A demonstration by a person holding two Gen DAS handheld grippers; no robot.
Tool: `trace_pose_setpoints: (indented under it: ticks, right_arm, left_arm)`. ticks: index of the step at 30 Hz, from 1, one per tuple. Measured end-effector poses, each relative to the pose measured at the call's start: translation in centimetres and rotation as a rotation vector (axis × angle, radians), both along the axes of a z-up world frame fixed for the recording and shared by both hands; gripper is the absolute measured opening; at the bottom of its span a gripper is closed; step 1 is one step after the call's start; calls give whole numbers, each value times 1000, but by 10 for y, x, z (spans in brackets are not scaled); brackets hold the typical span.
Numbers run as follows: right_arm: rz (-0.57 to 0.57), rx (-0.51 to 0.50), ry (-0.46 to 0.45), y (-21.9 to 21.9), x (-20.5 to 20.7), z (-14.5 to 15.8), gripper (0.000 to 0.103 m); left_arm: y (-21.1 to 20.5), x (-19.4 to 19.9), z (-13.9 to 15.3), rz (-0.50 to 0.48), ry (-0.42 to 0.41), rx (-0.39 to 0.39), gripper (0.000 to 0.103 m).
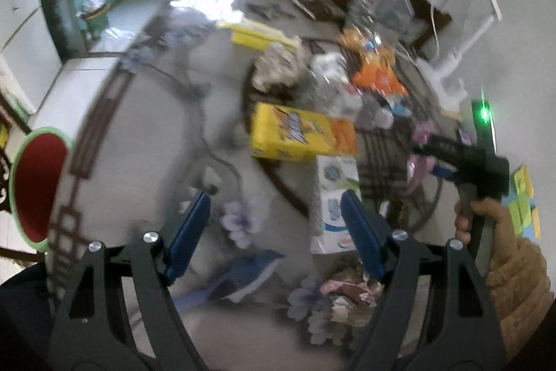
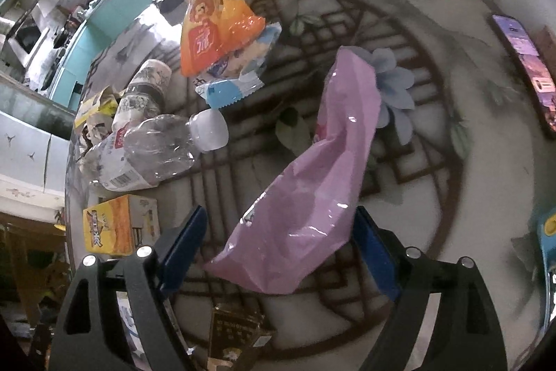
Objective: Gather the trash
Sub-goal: 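Move both tools back over the table toward the trash, then grasp the white milk carton with the left gripper while the right grasps the pink bag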
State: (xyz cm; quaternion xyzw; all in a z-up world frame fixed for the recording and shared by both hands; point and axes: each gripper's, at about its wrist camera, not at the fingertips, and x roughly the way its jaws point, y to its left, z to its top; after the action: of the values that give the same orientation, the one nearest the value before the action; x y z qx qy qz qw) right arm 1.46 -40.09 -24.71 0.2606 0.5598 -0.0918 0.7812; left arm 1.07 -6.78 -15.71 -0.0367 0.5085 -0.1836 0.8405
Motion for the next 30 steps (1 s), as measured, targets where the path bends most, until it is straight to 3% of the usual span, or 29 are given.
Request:
trace_pose_setpoints:
  ticks: [1, 4, 6, 16, 18, 19, 25, 30]
  right_arm:
    - [2, 8, 3, -1, 0, -2, 70]
    - [1, 36, -12, -3, -1, -2, 60]
    - [12, 29, -20, -4, -3, 1, 43]
    - [95, -56, -88, 14, -14, 33, 41]
    - [114, -67, -98, 21, -14, 39, 40]
    - [120, -67, -104, 24, -13, 41, 40]
    - [155, -62, -147, 41, -8, 56, 40]
    - [189, -75, -180, 56, -9, 71, 40]
  left_arm:
    - [-9, 1, -5, -23, 12, 6, 75]
    - [-41, 4, -25, -108, 55, 32, 75]
    - [-56, 6, -37, -142, 85, 38, 75]
    - [-109, 21, -83, -201, 154, 153, 73]
    - [-110, 22, -92, -198, 180, 161, 57]
    - [-110, 22, -95, -197, 191, 154, 57]
    - [-90, 25, -87, -163, 192, 99, 52]
    - [-66, 20, -58, -132, 122, 56, 51]
